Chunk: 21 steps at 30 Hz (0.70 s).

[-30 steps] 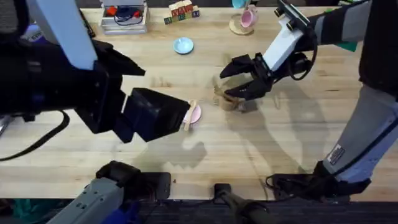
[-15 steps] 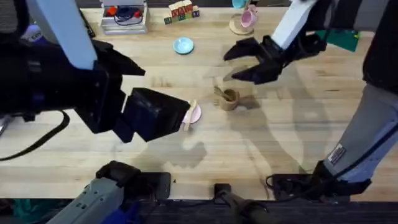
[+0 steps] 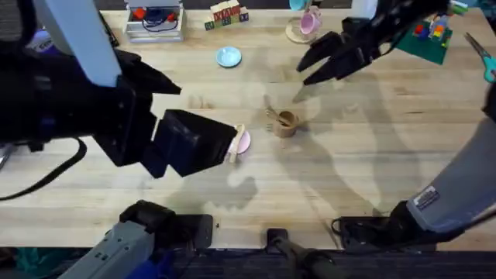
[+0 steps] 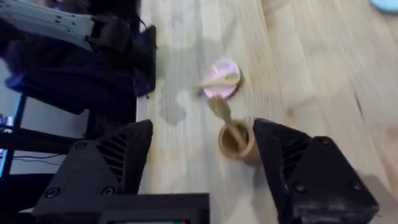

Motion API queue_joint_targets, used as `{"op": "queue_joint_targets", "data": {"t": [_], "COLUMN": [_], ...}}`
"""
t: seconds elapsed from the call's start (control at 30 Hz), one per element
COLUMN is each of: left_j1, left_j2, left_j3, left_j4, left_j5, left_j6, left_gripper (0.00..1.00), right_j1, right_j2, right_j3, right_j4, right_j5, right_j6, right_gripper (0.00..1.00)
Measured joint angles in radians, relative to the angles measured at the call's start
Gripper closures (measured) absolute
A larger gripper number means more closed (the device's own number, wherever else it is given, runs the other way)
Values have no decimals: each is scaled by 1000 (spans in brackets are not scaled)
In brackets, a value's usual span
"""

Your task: Pick up a utensil and set it on the pink plate, then put the other utensil in the container.

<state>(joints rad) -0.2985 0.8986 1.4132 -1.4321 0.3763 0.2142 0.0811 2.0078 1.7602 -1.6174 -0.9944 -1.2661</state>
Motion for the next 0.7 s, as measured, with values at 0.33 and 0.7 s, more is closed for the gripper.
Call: {"op": "queue_joint_targets", "data": {"t": [0.33,0.7], "left_j1": [0,0], "left_j2": [0,0], "left_j3": [0,0], "left_j4": [0,0], "left_j5": [0,0], "left_j6": [0,0], "left_gripper": [7,7], "right_j1": [0,0], "right_j2": [-228,-507], "right_j3": [6,7], "right_j4": [0,0], "right_j5": [220,400], "right_j6": [294,529], "right_gripper": [37,34]}}
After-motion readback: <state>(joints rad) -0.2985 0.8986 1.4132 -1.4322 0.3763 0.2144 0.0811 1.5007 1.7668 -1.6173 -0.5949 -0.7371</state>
